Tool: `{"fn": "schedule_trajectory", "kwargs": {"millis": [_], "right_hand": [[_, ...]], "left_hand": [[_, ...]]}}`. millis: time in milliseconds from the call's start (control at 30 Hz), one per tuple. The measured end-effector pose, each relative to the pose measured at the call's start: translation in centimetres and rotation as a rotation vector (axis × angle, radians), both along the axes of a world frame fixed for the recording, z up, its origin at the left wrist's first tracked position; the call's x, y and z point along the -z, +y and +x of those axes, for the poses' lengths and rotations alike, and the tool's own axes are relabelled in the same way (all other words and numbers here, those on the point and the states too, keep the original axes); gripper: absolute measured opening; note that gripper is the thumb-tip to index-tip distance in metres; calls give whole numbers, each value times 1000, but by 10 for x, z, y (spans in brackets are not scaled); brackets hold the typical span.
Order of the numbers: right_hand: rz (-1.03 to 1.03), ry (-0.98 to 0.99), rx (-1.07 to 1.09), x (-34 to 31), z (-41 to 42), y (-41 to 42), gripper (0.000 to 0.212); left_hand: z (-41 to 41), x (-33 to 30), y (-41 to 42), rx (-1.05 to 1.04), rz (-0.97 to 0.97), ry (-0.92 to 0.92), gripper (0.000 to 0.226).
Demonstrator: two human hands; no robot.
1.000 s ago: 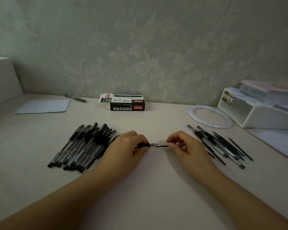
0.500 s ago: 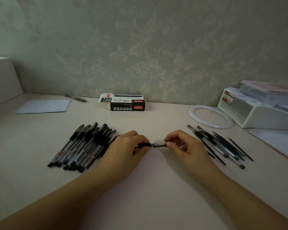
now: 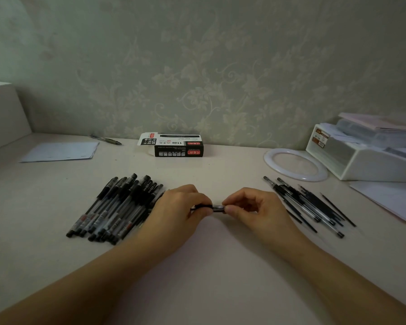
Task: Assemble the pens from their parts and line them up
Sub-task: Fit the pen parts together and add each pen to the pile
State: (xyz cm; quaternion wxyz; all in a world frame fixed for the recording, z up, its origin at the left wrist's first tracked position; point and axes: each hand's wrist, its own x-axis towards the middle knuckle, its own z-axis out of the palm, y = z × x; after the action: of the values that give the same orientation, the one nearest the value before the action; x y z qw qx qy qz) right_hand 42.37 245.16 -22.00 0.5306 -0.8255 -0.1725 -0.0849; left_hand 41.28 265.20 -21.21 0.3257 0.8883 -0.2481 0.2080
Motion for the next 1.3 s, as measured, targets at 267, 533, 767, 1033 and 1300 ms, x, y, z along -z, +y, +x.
{"fn": "schedule_trajectory", "kwargs": {"millis": [267, 533, 767, 1033, 1300], "right_hand": [[26, -23, -12, -1, -2, 0, 12], [8, -34, -11, 3, 0, 2, 13], [31, -114, 151, 5, 1, 0, 17], [-7, -120, 167, 5, -2, 1, 16], [-6, -106, 168, 4, -4, 1, 15]], "left_hand": [[-2, -2, 0, 4, 1, -32, 13], [2, -1, 2, 9, 34, -61, 12], [3, -6, 7, -249, -2, -146, 16], [10, -30, 71, -715, 40, 36, 16], [14, -20, 84, -750, 150, 257, 22]]}}
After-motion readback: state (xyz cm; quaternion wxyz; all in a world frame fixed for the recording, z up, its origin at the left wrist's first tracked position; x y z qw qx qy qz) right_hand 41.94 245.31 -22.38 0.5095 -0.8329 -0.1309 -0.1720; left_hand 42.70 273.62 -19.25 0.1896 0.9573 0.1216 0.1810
